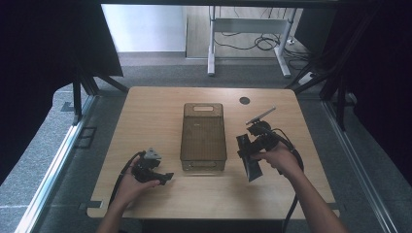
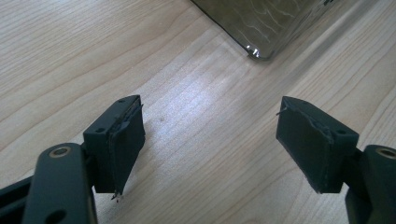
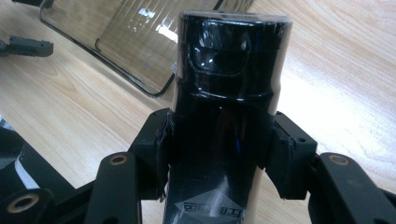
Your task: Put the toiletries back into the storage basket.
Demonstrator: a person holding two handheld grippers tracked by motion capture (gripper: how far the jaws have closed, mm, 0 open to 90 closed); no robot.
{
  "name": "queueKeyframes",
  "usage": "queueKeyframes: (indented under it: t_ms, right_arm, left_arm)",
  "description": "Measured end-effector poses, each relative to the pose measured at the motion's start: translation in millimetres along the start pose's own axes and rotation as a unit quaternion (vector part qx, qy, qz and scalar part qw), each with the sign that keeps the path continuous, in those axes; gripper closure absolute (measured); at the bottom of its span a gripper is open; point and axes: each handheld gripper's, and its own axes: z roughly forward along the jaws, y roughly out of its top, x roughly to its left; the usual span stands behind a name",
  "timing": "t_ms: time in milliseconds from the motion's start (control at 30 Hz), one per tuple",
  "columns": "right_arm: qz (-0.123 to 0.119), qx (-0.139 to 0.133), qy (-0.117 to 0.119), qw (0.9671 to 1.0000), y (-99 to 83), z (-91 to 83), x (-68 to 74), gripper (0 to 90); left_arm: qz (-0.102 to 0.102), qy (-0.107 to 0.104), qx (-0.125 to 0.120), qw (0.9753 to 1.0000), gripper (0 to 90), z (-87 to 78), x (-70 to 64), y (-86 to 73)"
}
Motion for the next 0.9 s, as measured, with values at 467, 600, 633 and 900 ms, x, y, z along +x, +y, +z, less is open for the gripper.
queueKeyframes:
  t_ms: [467, 600, 633, 900]
  right_arm:
    - [0.000, -0.004, 0.005, 1.0000, 20.8, -1.3, 1.7, 46.6]
    - [0.003, -0.006, 0.007, 0.9999, 27.4, -1.6, 0.6, 46.6]
    - [0.003, -0.006, 0.007, 0.9999, 27.4, -1.6, 0.6, 46.6]
    - [0.002, -0.009, 0.014, 0.9999, 42.5, -2.0, 6.2, 46.7]
  left_arm:
    - [0.000, -0.001, 0.001, 1.0000, 23.9, 0.9, 0.5, -0.3]
    - [-0.001, 0.000, 0.001, 1.0000, 23.9, 0.6, 1.1, -0.4]
    - [-0.001, 0.000, 0.001, 1.0000, 23.9, 0.6, 1.1, -0.4]
    - [-0.003, -0.002, 0.000, 1.0000, 24.0, 0.4, 0.2, -0.4]
